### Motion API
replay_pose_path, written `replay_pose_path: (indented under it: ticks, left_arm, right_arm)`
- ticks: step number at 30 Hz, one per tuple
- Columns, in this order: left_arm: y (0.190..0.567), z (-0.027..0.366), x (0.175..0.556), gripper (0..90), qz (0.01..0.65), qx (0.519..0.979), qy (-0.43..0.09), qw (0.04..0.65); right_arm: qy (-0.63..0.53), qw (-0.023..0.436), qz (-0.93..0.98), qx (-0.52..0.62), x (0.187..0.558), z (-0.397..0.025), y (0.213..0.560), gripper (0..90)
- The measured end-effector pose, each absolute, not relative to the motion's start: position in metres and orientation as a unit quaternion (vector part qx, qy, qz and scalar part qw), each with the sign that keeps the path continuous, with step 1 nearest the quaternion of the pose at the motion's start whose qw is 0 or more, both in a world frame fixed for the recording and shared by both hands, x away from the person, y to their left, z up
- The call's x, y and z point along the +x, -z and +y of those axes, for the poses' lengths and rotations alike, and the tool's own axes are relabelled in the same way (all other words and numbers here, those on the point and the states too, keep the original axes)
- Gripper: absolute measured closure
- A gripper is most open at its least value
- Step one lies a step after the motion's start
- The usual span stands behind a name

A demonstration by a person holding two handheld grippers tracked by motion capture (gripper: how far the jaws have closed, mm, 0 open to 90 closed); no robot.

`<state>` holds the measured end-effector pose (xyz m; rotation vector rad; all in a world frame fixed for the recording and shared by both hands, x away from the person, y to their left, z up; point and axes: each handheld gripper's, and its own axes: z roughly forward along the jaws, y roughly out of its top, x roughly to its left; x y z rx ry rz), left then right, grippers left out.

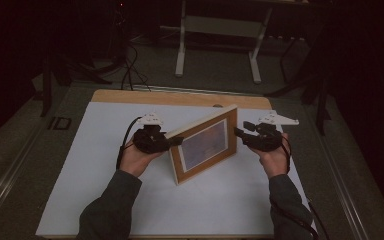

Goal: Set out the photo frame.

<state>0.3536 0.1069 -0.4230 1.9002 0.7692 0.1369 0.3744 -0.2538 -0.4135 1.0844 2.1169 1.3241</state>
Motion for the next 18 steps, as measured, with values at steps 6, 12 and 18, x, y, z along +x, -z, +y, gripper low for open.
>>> replay_pose_path:
  ticks: [6, 12, 18]
  left_arm:
    - [0.423, 0.109, 0.356, 76.2, 0.313, 0.79, -0.033, 0.526]
    - [0.424, 0.112, 0.359, 76.3, 0.306, 0.792, -0.015, 0.528]
    - [0.424, 0.114, 0.36, 76.1, 0.301, 0.793, -0.007, 0.53]
  right_arm:
    - [-0.463, 0.212, 0.772, 0.381, 0.378, -0.256, 0.414, 48.2]
    - [-0.456, 0.21, 0.779, 0.375, 0.381, -0.256, 0.413, 45.8]
    - [-0.449, 0.202, 0.792, 0.362, 0.386, -0.253, 0.412, 44.1]
